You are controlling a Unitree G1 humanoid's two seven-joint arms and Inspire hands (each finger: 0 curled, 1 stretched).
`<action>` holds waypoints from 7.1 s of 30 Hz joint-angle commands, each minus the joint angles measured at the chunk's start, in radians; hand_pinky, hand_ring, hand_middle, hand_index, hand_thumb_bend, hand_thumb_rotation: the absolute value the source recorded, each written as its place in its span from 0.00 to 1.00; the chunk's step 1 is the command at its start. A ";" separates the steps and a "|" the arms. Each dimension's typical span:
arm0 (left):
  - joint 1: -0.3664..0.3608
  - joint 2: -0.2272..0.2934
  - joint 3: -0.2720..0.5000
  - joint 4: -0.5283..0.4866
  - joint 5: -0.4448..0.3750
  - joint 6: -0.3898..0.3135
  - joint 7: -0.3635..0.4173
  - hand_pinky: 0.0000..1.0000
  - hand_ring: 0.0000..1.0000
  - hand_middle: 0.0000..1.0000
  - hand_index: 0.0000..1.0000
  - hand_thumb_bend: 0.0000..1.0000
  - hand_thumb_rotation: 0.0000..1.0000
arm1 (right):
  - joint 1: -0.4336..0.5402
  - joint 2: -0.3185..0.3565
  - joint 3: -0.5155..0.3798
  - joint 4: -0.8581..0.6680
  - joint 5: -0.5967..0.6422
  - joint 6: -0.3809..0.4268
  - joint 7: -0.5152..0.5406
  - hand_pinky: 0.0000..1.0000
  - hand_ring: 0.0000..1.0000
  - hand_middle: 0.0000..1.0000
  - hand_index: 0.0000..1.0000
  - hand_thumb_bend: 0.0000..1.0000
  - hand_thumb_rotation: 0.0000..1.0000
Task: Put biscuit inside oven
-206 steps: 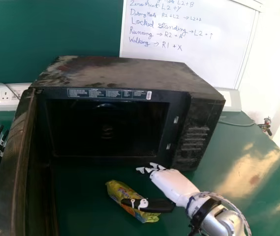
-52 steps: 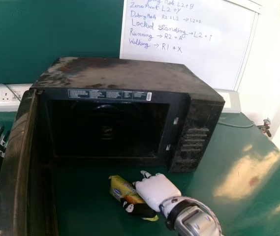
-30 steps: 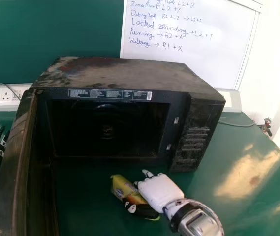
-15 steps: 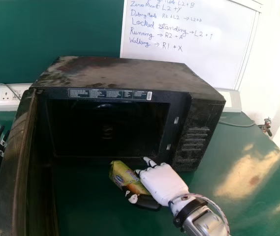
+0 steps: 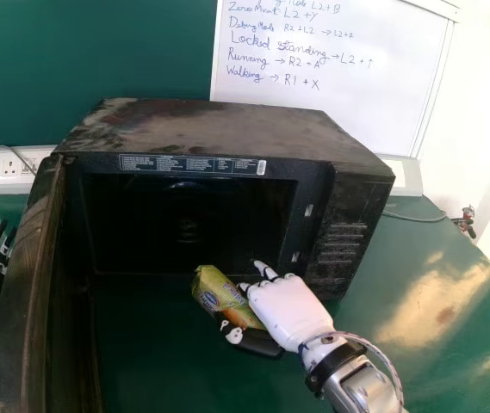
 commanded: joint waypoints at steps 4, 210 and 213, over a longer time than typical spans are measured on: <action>0.029 -0.035 0.001 0.045 -0.006 0.001 -0.013 0.33 0.56 0.71 0.88 0.10 0.00 | -0.036 0.009 -0.019 0.003 0.010 0.006 -0.024 0.34 0.43 0.46 0.53 0.52 0.00; 0.068 -0.064 -0.005 -0.031 -0.018 0.042 0.007 0.36 0.56 0.70 0.87 0.13 0.00 | -1.017 0.378 0.409 1.600 0.159 0.001 -0.730 0.42 0.63 0.74 0.50 0.51 0.12; 0.068 -0.063 -0.006 -0.031 -0.017 0.045 0.010 0.34 0.56 0.70 0.87 0.13 0.00 | -1.018 0.377 0.408 1.599 0.161 0.002 -0.726 0.43 0.65 0.76 0.50 0.51 0.12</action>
